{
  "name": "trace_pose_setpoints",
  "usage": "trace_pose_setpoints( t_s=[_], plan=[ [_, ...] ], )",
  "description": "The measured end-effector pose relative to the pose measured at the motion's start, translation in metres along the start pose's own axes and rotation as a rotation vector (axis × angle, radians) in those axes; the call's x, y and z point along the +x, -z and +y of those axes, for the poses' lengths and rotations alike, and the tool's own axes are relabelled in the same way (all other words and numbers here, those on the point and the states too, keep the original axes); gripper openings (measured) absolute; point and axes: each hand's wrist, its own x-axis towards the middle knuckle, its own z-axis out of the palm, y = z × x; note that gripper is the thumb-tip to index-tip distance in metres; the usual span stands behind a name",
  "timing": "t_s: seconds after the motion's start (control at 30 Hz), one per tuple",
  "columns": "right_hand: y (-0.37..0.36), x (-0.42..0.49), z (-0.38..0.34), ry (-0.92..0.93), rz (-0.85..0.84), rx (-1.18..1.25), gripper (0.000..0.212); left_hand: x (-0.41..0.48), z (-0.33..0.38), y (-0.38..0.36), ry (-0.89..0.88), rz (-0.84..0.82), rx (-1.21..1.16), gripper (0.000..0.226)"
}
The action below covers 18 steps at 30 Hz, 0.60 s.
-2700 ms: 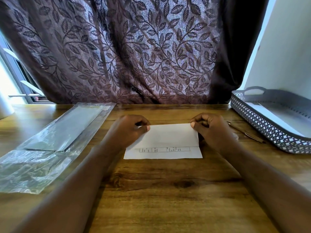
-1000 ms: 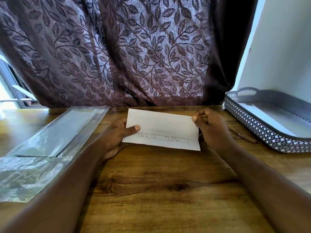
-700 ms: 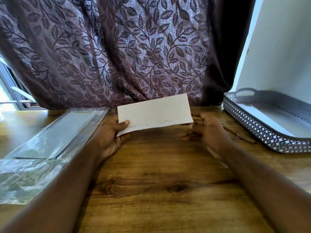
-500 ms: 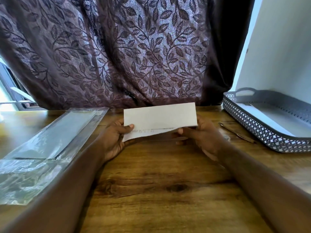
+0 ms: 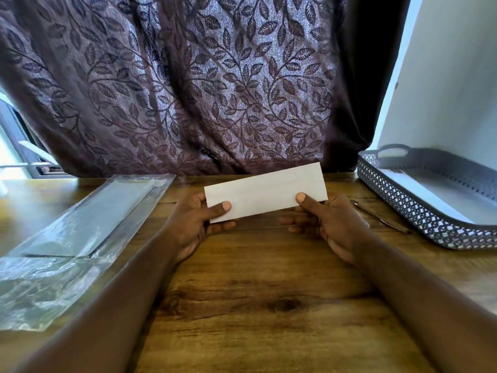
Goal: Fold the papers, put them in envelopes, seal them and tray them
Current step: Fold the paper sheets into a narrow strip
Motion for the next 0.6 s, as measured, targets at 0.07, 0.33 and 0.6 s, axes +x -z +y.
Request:
trace_pose_setpoints(
  t_s=[0.07, 0.33, 0.6],
  plan=[
    [0.0, -0.001, -0.002, 0.019, 0.0, 0.012, 0.038, -0.001, -0.002, -0.003, -0.003, 0.034, 0.002, 0.037],
    [-0.03, -0.012, 0.011, 0.006, -0.219, 0.005, 0.05, -0.016, -0.015, -0.058, -0.118, 0.036, -0.01, 0.032],
    [-0.027, -0.009, 0.011, 0.027, -0.153, 0.157, 0.046, -0.016, -0.01, -0.057, -0.118, 0.046, 0.022, 0.031]
  ],
)
